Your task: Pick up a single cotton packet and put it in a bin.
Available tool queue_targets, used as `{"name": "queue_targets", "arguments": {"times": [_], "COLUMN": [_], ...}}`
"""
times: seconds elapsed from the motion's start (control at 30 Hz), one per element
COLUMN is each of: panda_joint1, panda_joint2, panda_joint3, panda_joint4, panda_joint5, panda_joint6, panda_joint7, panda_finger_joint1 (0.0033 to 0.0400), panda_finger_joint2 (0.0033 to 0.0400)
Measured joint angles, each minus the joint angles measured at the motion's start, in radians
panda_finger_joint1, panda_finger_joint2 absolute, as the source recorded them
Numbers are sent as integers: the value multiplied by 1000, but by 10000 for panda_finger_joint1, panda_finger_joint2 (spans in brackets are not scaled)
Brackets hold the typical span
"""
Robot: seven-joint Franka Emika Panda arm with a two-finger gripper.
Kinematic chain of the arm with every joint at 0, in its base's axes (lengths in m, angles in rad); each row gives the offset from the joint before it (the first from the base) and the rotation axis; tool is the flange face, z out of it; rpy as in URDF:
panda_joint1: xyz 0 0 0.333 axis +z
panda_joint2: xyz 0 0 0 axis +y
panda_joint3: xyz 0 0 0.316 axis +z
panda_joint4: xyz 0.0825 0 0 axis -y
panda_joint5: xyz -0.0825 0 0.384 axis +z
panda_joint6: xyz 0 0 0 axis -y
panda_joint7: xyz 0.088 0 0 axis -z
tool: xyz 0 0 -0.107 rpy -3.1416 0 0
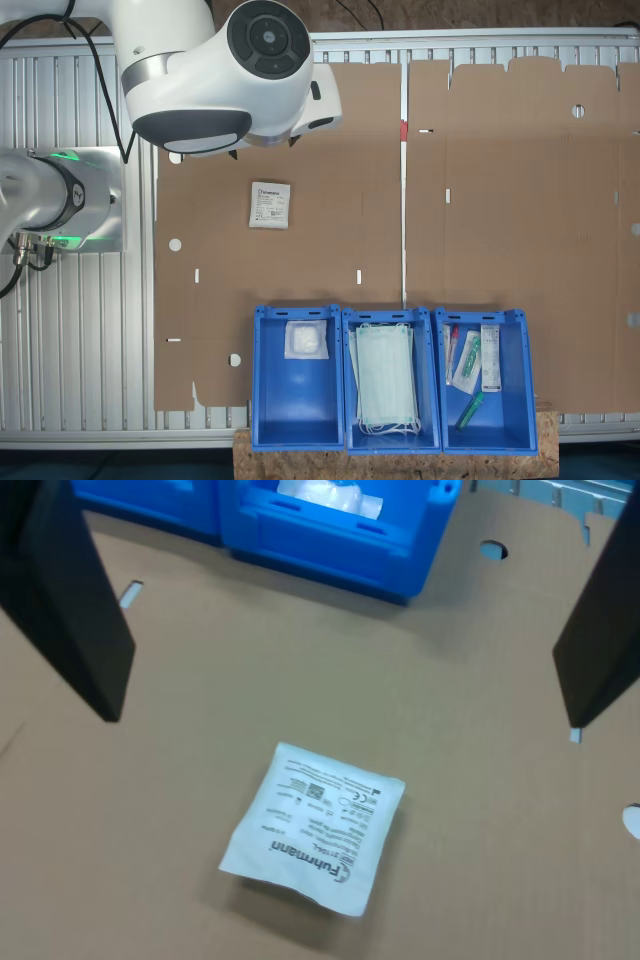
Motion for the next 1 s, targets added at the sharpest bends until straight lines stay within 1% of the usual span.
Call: {"name": "queue_targets", "arguments": {"times": [0.07,0.1,0.17,0.3,0.43,0.57,0.7,0.87,0.9,1.0], "panda_joint1": [0,0,0,0,-1,-2,-3,-7,-10,-16], "panda_joint2": [-4,-4,-3,2,14,36,61,113,136,171], "panda_joint3": [-4,-8,-11,-16,-19,-20,-21,-21,-21,-21], "panda_joint4": [-30,-58,-85,-132,-168,-188,-195,-201,-202,-202], "panda_joint5": [0,0,0,0,0,0,0,0,0,0], "panda_joint6": [18,39,61,108,156,206,246,320,350,392], "panda_joint7": [0,0,0,0,0,0,0,0,0,0], "panda_finger_joint1": [400,400,400,400,400,400,400,400,400,400], "panda_finger_joint2": [400,400,400,400,400,400,400,400,400,400]}}
